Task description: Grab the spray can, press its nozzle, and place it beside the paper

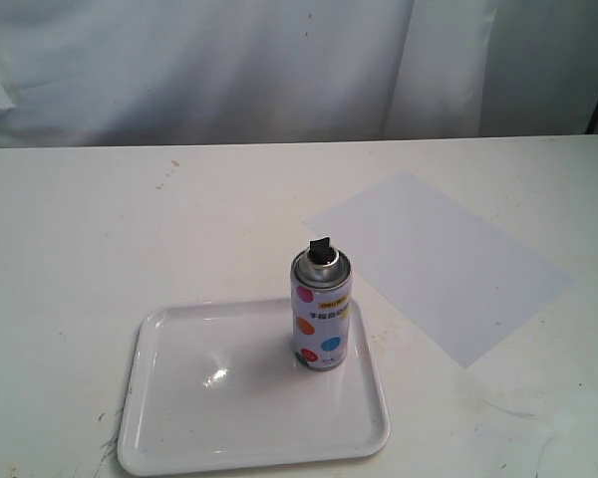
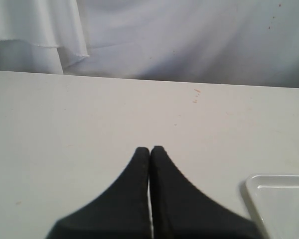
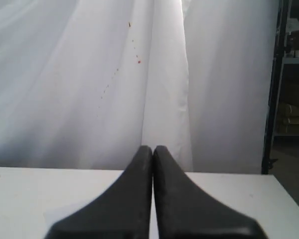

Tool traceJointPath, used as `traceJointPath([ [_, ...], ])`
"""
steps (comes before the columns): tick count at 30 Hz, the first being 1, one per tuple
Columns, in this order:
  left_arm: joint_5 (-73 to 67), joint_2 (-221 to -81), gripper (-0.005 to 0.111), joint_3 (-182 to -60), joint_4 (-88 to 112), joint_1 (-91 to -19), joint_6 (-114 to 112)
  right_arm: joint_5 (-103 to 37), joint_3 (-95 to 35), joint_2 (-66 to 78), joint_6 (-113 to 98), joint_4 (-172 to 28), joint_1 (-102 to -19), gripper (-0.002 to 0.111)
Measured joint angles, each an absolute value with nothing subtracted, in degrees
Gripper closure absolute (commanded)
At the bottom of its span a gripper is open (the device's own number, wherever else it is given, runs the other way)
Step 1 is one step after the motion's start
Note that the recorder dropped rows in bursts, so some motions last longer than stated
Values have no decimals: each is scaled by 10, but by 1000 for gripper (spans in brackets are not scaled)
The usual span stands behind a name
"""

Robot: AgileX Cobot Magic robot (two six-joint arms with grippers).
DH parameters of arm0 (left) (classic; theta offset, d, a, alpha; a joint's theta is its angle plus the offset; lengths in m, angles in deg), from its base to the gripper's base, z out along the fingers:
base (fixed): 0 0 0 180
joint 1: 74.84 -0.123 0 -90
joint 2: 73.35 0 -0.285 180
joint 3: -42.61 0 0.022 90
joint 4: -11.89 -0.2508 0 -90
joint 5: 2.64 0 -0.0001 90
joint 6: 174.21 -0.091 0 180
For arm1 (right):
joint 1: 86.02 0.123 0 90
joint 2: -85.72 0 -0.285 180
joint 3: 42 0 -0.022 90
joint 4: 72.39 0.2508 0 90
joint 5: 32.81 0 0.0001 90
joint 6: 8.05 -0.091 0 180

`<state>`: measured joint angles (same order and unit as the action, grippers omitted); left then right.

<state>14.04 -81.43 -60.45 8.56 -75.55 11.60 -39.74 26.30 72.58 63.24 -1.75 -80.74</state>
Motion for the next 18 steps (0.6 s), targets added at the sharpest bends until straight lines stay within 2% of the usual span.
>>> traceJointPath([
  [3,140,-814,107,-604,86,-756,116,-396,263,726,339,-286,-807,108],
  [6,140,-814,107,-604,86,-756,116,-407,263,726,140,-498,-807,108],
  [14,140,-814,107,-604,86,-756,116,-523,263,726,43,-608,-807,108],
  [18,140,-814,107,-604,86,-756,116,-532,275,730,37,-622,-807,108],
])
